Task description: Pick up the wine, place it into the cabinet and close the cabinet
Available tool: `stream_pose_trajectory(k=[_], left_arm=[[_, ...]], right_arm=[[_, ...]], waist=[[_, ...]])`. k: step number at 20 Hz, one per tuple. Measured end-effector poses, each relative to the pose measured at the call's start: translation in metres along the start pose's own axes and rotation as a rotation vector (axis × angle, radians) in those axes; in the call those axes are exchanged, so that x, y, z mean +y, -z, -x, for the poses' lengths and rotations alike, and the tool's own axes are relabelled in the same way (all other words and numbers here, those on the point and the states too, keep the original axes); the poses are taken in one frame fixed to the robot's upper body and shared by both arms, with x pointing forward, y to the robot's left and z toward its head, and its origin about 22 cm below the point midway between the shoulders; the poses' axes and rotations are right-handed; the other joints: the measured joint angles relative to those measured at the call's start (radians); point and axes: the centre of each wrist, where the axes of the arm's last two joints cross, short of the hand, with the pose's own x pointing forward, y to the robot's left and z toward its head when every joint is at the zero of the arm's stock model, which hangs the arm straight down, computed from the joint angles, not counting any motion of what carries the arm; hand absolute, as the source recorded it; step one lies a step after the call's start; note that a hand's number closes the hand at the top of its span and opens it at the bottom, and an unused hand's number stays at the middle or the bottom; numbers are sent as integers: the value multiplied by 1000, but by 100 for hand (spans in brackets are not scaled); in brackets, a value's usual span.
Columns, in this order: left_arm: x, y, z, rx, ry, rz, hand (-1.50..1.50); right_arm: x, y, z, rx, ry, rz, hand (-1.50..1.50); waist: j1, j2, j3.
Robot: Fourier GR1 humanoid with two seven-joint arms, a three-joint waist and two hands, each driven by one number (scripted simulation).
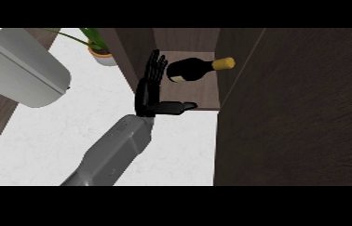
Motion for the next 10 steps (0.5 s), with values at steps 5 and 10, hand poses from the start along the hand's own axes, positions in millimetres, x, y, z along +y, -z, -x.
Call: stream_pose_trajectory(k=[5,10], left_arm=[[2,-26,-29,7,-6,82,-150],[10,-65,-67,2,-26,112,-150]], right_arm=[[-1,2,-2,0,-6,1,-150],[4,-2,-9,-4,-10,-8,-150]], waist=[[11,-5,2],[6,-3,3]])
